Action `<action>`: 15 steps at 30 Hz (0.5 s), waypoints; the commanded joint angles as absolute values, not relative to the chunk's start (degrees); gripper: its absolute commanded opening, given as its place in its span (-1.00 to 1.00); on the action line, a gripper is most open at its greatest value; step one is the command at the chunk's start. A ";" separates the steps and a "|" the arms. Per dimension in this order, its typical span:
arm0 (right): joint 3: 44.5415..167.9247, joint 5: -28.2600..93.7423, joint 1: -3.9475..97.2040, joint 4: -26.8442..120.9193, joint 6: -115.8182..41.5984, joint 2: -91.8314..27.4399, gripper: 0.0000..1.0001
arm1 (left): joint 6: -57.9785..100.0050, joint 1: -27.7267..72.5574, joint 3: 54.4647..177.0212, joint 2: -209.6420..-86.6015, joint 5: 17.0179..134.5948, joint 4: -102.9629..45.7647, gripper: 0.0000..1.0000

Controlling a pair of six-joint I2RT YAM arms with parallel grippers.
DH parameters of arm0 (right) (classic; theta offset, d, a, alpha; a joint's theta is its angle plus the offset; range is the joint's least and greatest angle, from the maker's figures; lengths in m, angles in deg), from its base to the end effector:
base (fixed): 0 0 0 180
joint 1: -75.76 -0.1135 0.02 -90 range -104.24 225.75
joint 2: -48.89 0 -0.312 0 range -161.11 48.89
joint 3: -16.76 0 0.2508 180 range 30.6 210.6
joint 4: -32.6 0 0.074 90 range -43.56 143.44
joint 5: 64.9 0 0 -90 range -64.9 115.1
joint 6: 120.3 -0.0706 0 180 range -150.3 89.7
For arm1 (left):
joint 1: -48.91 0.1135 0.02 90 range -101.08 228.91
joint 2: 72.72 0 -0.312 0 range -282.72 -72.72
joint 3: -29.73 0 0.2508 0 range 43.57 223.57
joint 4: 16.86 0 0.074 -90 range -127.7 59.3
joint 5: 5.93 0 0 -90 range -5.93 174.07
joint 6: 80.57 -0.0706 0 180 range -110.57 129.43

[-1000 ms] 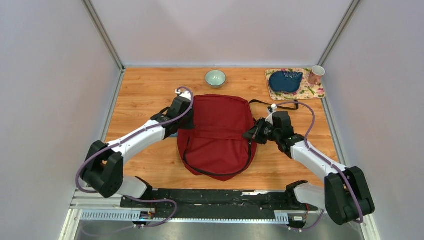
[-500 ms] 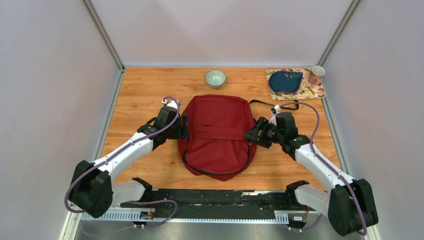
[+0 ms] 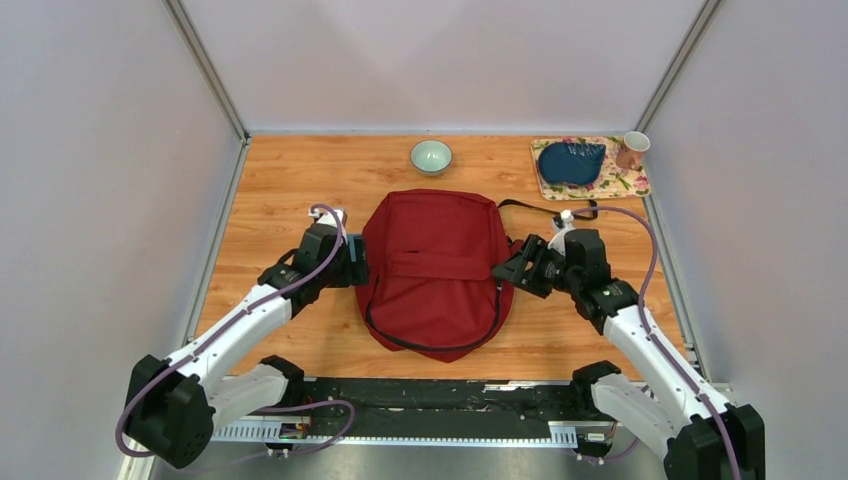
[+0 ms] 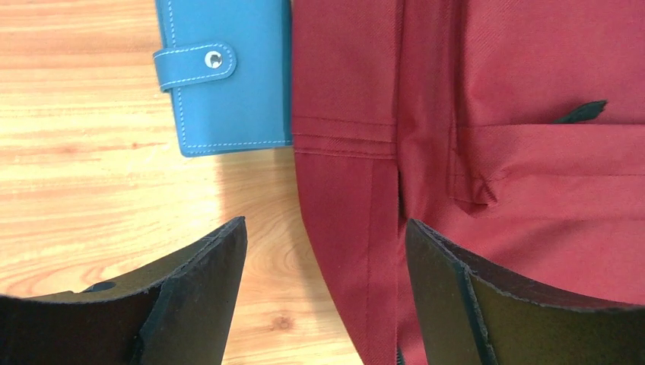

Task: Pack the student bag
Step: Unzip the student bag at the center of the board.

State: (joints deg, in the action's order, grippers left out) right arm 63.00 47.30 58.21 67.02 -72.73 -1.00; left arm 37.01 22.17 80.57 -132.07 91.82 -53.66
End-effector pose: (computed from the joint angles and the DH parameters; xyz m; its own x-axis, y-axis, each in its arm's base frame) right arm 0.1626 0.0794 0.2502 -0.8137 0.3978 -0.4239 -0.0187 0.7108 0.7031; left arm 0.1920 -0.0861 0.2425 -0.7300 -0.1459 -0.6677 0.0262 0.9703 -0.2406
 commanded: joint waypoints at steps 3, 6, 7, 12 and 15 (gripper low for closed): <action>70.31 51.90 58.00 64.55 -72.05 -6.39 0.25 | 37.12 22.55 83.30 -133.00 88.81 -51.53 0.68; 70.94 53.31 55.90 64.81 -70.90 -8.50 0.25 | 37.21 22.90 82.95 -133.27 89.78 -52.76 0.68; 71.03 53.49 55.37 65.16 -70.64 -8.77 0.25 | 37.82 23.25 82.17 -133.27 89.87 -52.94 0.68; 68.93 56.65 49.22 65.34 -65.82 -5.70 0.29 | 39.40 29.74 79.79 -133.36 85.84 -53.82 0.74; 67.34 57.70 46.32 66.65 -63.88 -2.55 0.32 | 40.11 35.36 78.65 -133.36 81.35 -53.30 0.74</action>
State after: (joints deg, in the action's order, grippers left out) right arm 68.44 54.03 49.32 66.71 -68.67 -7.12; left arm 38.27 29.43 80.13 -133.27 86.90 -53.16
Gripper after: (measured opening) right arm 0.656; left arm 0.870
